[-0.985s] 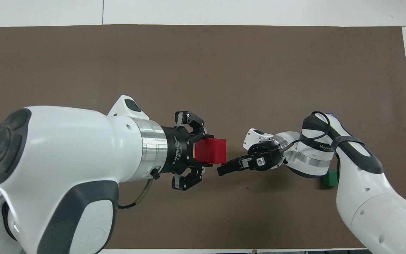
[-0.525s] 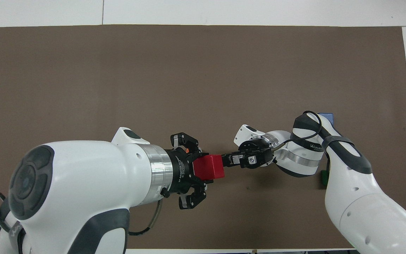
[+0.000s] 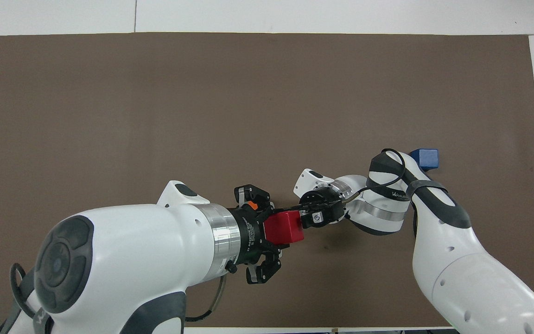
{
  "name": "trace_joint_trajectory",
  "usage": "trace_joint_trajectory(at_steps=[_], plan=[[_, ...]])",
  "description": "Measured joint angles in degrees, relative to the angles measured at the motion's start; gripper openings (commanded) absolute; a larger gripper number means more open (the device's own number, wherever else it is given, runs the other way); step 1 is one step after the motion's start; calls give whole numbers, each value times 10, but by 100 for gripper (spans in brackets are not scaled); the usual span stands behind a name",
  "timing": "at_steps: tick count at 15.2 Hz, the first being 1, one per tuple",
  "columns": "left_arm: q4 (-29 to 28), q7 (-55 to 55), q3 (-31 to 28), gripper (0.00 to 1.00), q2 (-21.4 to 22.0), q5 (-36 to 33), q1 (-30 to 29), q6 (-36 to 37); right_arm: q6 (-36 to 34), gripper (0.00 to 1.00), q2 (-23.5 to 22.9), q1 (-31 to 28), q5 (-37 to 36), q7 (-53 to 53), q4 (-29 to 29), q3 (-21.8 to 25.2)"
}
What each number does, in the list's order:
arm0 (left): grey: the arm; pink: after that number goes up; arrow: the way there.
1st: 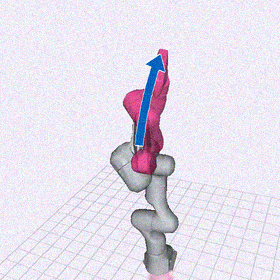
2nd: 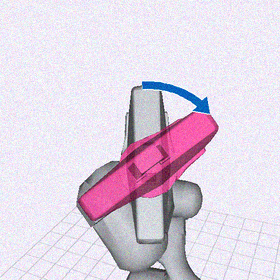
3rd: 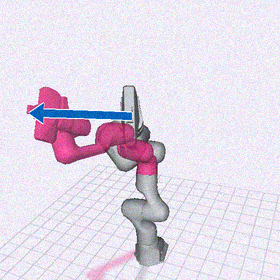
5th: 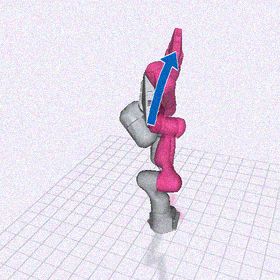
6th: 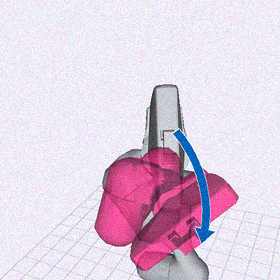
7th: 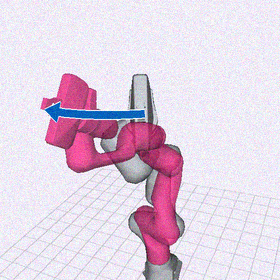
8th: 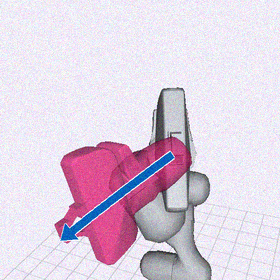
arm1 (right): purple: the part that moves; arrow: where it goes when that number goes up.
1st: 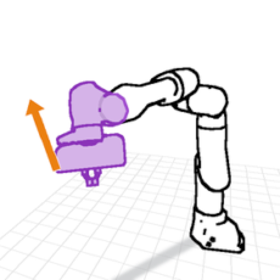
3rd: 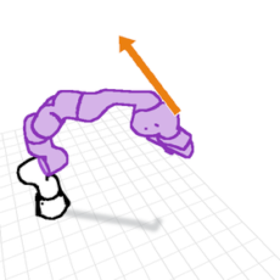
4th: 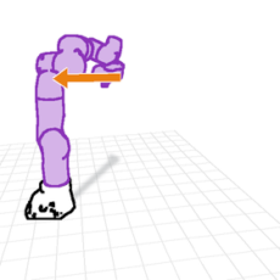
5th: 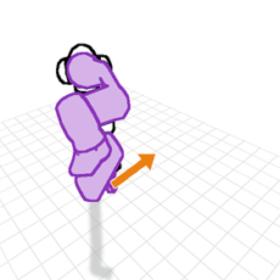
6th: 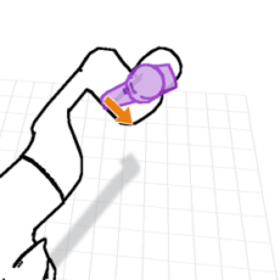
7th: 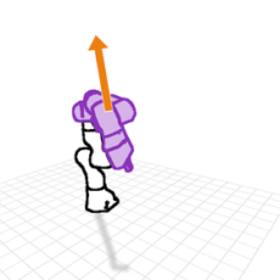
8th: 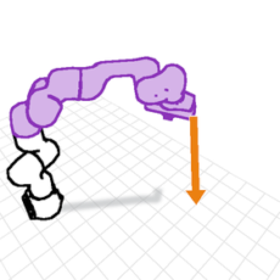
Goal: Transfer red block to right arm and stack on blue block
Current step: 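Grasp the red cube with the right gripper from the left gripper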
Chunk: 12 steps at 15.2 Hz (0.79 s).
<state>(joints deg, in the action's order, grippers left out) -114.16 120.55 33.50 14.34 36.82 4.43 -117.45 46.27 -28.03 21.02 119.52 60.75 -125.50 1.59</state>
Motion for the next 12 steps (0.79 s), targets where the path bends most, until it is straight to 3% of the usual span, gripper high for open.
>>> trace_joint_trajectory(at_steps=[3,4,5,6,12], plan=[[-6,0,0,0,4,6,1,-10,-10,82,-1,2,1,0,0,-2],[-7,0,0,0,5,6,1,-11,-11,61,-2,1,1,0,0,-1],[-7,0,0,0,6,7,1,-11,-11,20,-3,0,1,0,0,0],[-8,0,0,0,7,7,1,-11,-11,0,-3,0,1,0,0,0],[-15,-4,-2,0,10,8,2,-14,-18,0,-3,-3,1,-4,-2,0]])
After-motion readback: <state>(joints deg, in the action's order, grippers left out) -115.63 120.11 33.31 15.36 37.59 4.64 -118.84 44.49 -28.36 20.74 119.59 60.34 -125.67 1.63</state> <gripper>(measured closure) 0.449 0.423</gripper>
